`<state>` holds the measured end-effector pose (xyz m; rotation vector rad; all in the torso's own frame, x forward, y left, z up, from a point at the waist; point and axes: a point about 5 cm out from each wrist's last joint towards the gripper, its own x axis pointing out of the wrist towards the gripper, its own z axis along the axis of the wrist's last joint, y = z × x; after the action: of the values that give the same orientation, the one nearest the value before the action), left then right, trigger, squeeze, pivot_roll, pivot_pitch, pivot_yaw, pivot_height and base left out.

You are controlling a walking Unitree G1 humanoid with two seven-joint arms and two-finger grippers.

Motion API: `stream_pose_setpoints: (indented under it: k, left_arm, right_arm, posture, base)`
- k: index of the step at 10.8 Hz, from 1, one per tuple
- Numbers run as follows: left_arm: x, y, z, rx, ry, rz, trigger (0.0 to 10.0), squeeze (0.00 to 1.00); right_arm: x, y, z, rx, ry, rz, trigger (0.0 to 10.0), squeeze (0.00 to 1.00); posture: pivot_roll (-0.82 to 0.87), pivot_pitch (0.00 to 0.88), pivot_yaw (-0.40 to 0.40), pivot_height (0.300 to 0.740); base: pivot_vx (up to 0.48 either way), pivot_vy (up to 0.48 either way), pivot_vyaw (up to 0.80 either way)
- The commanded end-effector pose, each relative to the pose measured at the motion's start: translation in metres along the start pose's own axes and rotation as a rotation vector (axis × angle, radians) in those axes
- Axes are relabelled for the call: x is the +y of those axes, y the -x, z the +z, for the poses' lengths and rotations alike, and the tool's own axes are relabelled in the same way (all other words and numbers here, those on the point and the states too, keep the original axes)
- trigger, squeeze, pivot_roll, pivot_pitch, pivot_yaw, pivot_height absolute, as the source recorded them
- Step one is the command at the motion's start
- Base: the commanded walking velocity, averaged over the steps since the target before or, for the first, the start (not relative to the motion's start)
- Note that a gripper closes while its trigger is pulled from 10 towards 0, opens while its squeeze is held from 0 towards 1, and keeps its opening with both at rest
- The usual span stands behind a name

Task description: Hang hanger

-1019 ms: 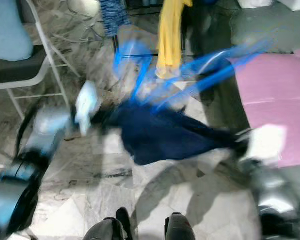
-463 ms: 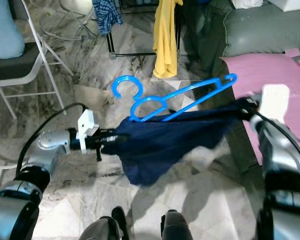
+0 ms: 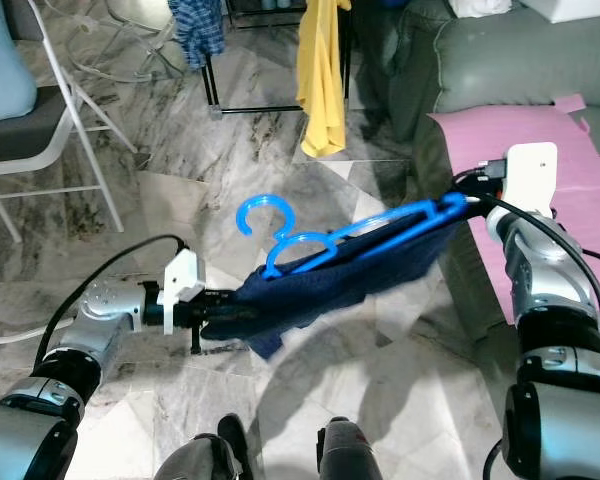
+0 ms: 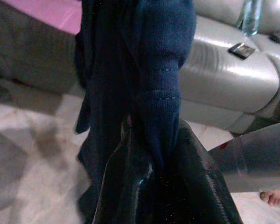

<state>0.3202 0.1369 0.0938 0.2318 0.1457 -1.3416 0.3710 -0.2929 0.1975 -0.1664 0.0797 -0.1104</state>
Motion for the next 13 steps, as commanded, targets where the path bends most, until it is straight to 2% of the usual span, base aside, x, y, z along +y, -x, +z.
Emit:
stream_pose_setpoints:
  k: [1,3,5,6,8,9,10,11,13]
  left_arm:
    - [-0.008,0.022,-0.027,0.118,0.068,0.015,0.0,0.00]
    - [-0.011,0.024,-0.037,0.211,0.064,0.030,0.0,0.00]
    - [-0.008,0.018,-0.042,0.280,0.023,0.135,0.0,0.00]
    - [-0.003,0.013,-0.046,0.342,-0.012,0.265,0.0,0.00]
    - [0.005,0.008,-0.050,0.391,-0.016,0.477,0.0,0.00]
    - [0.006,0.005,-0.050,0.389,-0.011,0.517,0.0,0.00]
    - [0.007,-0.005,-0.051,0.393,-0.004,0.611,0.0,0.00]
    - [0.006,-0.014,-0.050,0.368,0.043,0.681,0.0,0.00]
    - [0.000,-0.036,-0.050,0.285,0.206,0.778,0.0,0.00]
  right_arm:
    - [-0.027,0.003,0.021,-0.069,0.006,-0.092,0.0,0.00]
    - [-0.025,0.003,0.034,-0.117,0.015,-0.079,0.0,0.00]
    - [-0.015,0.003,0.050,-0.178,0.048,-0.040,0.0,0.00]
    - [-0.008,0.003,0.058,-0.208,0.072,-0.020,0.0,0.00]
    - [0.006,0.004,0.065,-0.239,0.084,0.015,0.0,0.00]
    - [0.013,0.005,0.066,-0.249,0.079,0.032,0.0,0.00]
    - [0.033,0.007,0.070,-0.289,0.071,0.073,0.0,0.00]
    - [0.046,0.008,0.068,-0.297,0.064,0.099,0.0,0.00]
    - [0.084,0.009,0.058,-0.299,0.058,0.179,0.0,0.00]
  posture:
    - [-0.31,0.215,0.030,0.740]
    - [-0.32,0.212,0.033,0.740]
    - [-0.33,0.207,0.038,0.740]
    - [-0.33,0.204,0.039,0.740]
    - [-0.33,0.200,0.035,0.740]
    - [-0.33,0.198,0.034,0.740]
    - [-0.33,0.197,0.032,0.740]
    - [-0.32,0.188,0.024,0.740]
    - [-0.31,0.179,0.017,0.740]
  base:
    - [0.000,0.000,0.00]
    - [0.000,0.000,0.00]
    - [0.000,0.000,0.00]
    - [0.000,0.000,0.00]
    - [0.000,0.000,0.00]
    - [0.000,0.000,0.00]
    - [0.000,0.000,0.00]
    - [0.000,0.000,0.00]
    - [0.000,0.000,0.00]
